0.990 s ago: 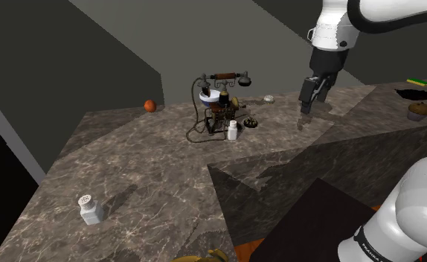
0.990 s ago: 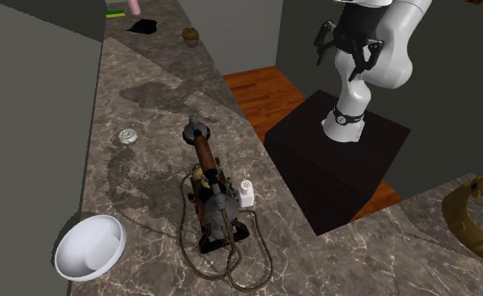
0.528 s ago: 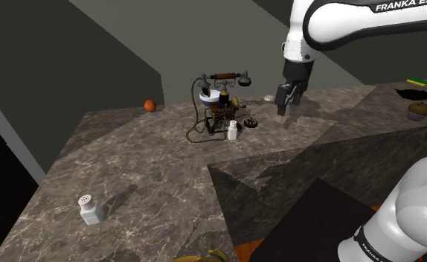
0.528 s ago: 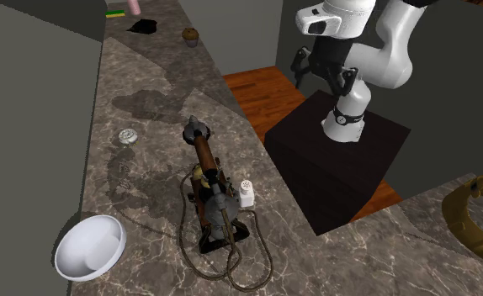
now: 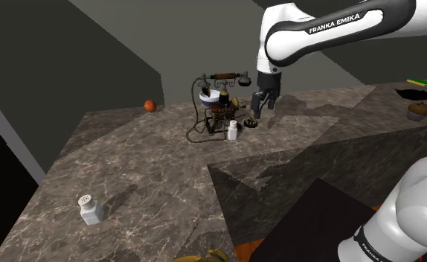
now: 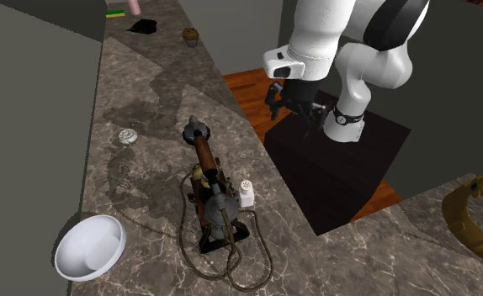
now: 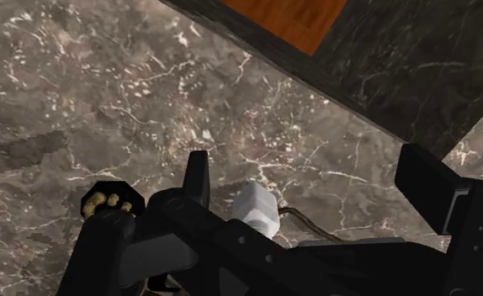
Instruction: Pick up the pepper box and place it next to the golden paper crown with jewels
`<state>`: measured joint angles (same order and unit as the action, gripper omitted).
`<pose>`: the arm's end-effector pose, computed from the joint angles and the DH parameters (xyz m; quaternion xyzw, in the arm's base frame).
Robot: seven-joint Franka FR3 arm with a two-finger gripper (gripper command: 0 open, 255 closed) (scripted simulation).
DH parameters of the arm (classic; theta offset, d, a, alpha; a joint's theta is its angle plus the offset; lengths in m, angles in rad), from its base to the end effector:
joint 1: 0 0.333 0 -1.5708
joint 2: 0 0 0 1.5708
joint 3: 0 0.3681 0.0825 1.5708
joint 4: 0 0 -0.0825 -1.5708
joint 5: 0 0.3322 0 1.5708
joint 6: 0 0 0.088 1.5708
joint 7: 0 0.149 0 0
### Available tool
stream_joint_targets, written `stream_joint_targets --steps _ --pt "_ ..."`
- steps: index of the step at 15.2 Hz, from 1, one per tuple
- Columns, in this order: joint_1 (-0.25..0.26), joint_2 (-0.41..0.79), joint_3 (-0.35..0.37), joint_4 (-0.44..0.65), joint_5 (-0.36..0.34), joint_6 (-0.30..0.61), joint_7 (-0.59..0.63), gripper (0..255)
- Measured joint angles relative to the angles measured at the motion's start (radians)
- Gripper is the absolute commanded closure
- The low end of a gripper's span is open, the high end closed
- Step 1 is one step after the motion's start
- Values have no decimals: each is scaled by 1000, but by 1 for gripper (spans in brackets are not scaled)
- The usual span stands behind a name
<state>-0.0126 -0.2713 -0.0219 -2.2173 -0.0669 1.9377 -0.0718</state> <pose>0.4065 -0.0220 0.5152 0.9991 0.0312 -0.0056 0.0280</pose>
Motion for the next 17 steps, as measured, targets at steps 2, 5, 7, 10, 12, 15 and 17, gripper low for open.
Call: stream_joint_targets --steps 2,5,7,10,12,15,17 --pt "-2 84 -9 55 5 30 -22 0" --pt "-2 201 -14 133 14 66 -45 0" --pt "-1 268 -15 181 22 85 -59 0" --pt "-3 399 -15 289 35 105 -82 0" --pt "-5 475 -13 367 43 102 -97 0" --pt "-9 512 -14 397 47 140 -108 0" --pt "-8 517 -14 387 46 203 -104 0"
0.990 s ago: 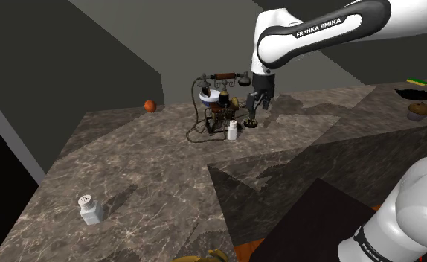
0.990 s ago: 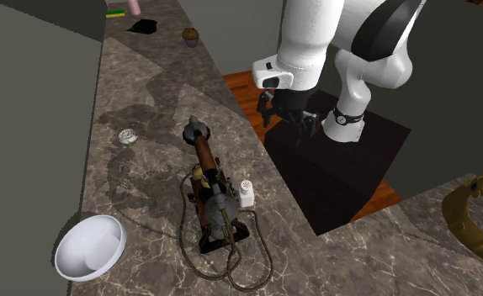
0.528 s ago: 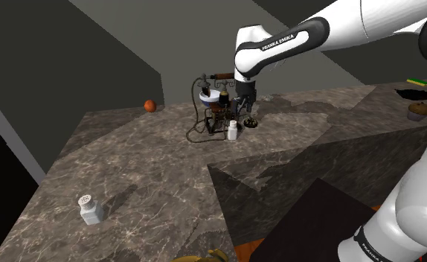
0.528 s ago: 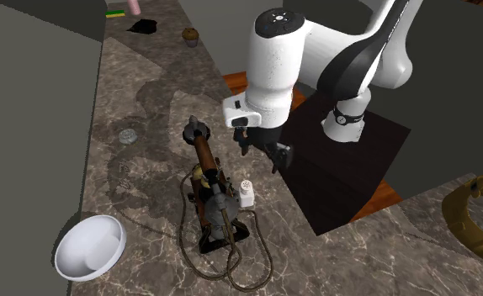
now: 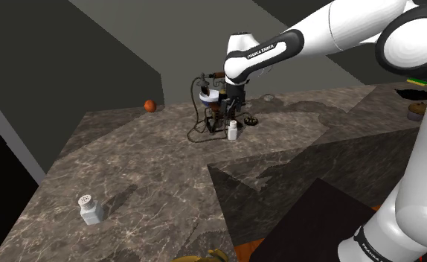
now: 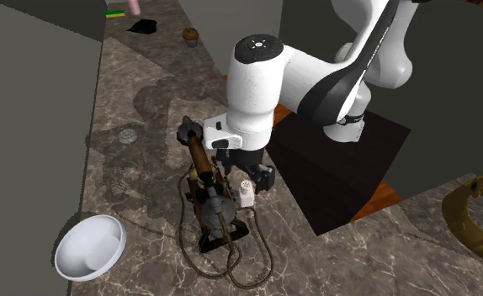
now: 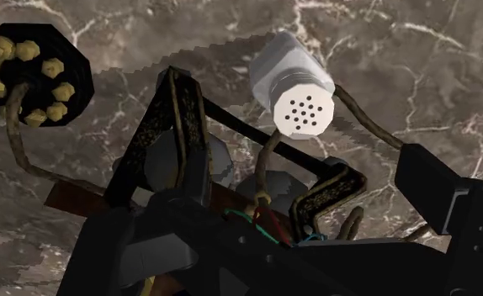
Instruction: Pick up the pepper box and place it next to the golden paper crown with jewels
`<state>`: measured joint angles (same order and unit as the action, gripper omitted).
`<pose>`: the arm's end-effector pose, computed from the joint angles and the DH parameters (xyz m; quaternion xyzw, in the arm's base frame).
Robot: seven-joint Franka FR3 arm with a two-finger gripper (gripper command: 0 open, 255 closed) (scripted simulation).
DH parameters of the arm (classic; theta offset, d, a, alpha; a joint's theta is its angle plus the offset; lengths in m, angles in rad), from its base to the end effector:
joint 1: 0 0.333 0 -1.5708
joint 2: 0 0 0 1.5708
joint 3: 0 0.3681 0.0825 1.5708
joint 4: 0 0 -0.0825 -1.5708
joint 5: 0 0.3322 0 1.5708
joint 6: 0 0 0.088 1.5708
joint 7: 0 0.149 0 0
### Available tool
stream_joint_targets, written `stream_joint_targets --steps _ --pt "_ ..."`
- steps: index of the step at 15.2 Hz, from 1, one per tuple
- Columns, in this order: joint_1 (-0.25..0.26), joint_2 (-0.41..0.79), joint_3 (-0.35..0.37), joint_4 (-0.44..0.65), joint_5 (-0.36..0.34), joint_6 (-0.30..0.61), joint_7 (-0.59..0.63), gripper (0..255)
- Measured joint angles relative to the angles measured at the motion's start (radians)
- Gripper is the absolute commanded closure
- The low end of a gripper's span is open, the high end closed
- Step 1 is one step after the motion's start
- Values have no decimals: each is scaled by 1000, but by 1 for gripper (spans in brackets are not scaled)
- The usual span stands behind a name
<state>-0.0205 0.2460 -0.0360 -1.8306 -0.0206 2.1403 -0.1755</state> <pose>0.5966 -0.0338 0.4382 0.9973 0.0654 0.0302 0.0168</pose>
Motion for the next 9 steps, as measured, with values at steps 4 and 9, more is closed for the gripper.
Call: stream_joint_targets --steps 4,9 --pt "-5 8 -8 -21 1 74 1 0" --pt "-7 19 -10 -14 4 91 -8 0"
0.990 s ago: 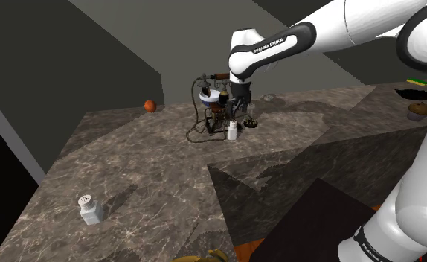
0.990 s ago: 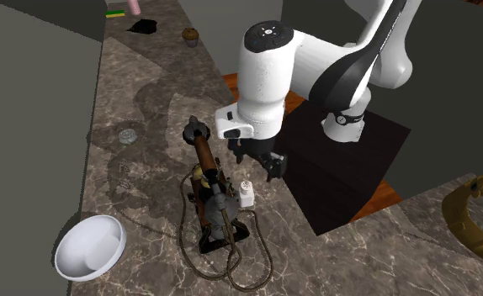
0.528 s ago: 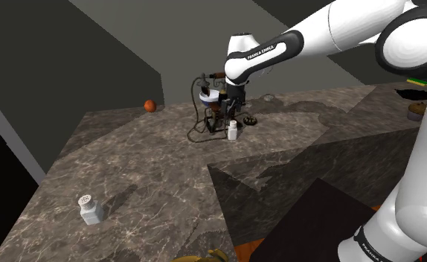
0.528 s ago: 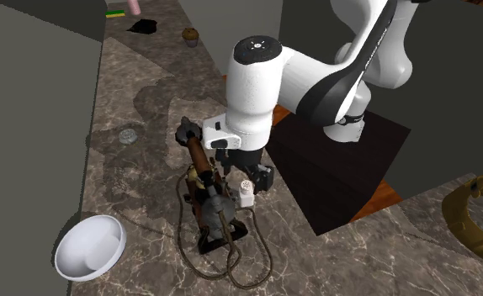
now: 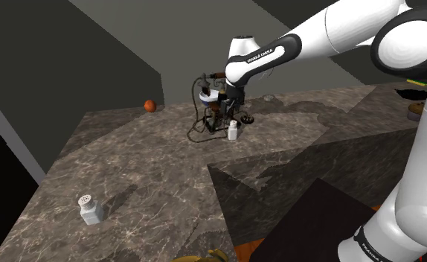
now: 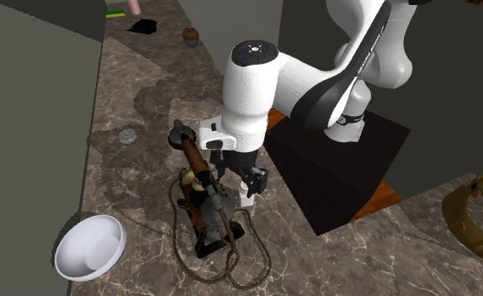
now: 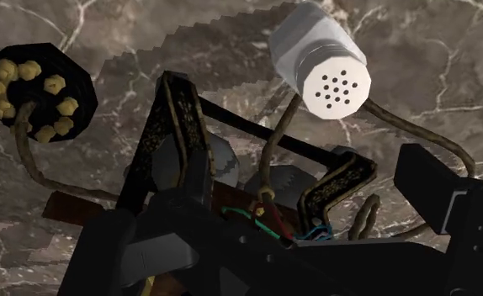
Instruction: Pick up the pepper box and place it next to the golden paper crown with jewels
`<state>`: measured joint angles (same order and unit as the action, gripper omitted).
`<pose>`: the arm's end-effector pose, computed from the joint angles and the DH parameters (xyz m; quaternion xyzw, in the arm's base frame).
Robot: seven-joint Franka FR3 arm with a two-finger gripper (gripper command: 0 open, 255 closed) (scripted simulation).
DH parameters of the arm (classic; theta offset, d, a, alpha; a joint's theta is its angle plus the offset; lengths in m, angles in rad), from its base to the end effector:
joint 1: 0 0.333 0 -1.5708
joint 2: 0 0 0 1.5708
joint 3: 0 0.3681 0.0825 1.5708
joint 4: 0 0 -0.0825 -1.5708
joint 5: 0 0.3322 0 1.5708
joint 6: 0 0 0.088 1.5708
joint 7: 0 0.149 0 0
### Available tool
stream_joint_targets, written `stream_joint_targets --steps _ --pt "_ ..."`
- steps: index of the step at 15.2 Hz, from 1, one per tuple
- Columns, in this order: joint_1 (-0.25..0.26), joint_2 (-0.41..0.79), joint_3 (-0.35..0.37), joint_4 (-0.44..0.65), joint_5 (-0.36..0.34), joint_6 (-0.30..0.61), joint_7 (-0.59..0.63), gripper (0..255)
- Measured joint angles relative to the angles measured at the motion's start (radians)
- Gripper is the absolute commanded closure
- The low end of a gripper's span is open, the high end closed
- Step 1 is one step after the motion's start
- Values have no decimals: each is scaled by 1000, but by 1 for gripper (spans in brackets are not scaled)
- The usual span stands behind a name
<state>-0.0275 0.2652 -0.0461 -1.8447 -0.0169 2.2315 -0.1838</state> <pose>0.6074 -0.0437 0.4298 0.9962 0.0609 0.0587 0.0207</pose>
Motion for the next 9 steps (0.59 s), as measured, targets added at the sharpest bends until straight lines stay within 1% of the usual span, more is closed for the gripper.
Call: stream_joint_targets --steps 1,2,3,4,5,9 --pt "1 1 1 -15 0 45 0 0" --pt "5 1 2 -13 -2 36 3 255" --pt "9 15 5 -13 -2 -17 6 255" --pt "8 23 6 -19 -1 -47 3 255" --pt "7 21 6 -21 0 -63 1 255" --pt "8 22 6 -21 0 -79 3 255"
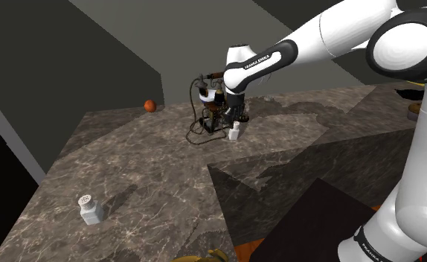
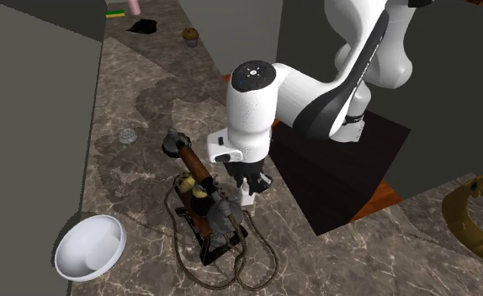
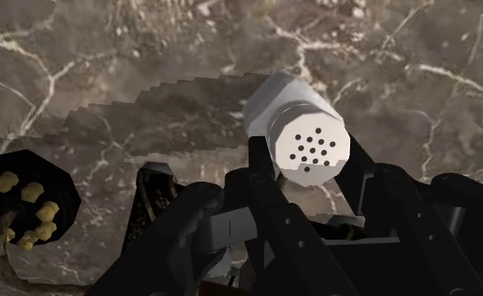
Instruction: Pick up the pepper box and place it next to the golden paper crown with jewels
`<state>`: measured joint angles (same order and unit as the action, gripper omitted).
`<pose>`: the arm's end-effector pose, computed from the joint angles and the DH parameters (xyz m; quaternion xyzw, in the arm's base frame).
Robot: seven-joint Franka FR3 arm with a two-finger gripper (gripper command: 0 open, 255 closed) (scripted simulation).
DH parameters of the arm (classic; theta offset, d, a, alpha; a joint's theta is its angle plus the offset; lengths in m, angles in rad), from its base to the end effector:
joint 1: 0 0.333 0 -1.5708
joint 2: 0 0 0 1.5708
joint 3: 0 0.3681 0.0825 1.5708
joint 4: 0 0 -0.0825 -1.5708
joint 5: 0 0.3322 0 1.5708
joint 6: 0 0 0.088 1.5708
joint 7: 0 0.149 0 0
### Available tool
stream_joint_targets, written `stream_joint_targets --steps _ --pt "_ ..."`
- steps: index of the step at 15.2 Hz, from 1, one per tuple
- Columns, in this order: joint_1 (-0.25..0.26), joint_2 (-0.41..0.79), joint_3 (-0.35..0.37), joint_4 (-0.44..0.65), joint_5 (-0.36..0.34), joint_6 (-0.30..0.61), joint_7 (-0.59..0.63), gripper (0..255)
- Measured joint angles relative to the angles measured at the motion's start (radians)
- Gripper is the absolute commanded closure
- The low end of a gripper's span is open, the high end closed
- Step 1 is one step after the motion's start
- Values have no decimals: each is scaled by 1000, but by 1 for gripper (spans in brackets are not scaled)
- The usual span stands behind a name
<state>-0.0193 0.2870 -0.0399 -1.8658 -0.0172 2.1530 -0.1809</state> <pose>0.5932 -0.0347 0.4002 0.9977 0.0663 -0.0013 0.0128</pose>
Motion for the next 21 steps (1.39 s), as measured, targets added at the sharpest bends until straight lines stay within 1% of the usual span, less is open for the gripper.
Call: stream_joint_targets --steps 4,21 --pt "2 -4 1 3 -1 -17 2 255" --pt "3 -76 0 131 -2 -221 -1 255"
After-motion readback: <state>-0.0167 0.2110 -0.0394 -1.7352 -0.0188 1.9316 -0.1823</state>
